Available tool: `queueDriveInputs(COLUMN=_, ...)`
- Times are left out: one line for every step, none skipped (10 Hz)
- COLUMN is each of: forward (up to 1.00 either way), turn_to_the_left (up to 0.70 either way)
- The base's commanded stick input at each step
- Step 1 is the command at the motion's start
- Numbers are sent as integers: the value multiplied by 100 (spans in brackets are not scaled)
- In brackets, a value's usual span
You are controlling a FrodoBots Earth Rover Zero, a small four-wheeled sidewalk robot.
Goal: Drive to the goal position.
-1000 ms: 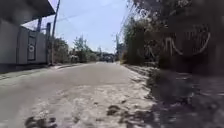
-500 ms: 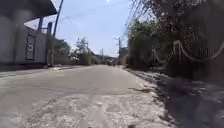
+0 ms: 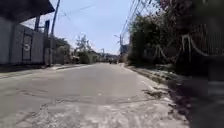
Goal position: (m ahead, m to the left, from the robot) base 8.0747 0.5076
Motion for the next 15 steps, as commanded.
queueDriveInputs(forward=100, turn_to_the_left=0)
queueDriveInputs(forward=100, turn_to_the_left=0)
queueDriveInputs(forward=100, turn_to_the_left=0)
queueDriveInputs(forward=100, turn_to_the_left=0)
queueDriveInputs(forward=100, turn_to_the_left=0)
queueDriveInputs(forward=100, turn_to_the_left=0)
queueDriveInputs(forward=100, turn_to_the_left=0)
queueDriveInputs(forward=100, turn_to_the_left=0)
queueDriveInputs(forward=100, turn_to_the_left=0)
queueDriveInputs(forward=100, turn_to_the_left=0)
queueDriveInputs(forward=100, turn_to_the_left=0)
queueDriveInputs(forward=100, turn_to_the_left=0)
queueDriveInputs(forward=100, turn_to_the_left=0)
queueDriveInputs(forward=100, turn_to_the_left=0)
queueDriveInputs(forward=100, turn_to_the_left=0)
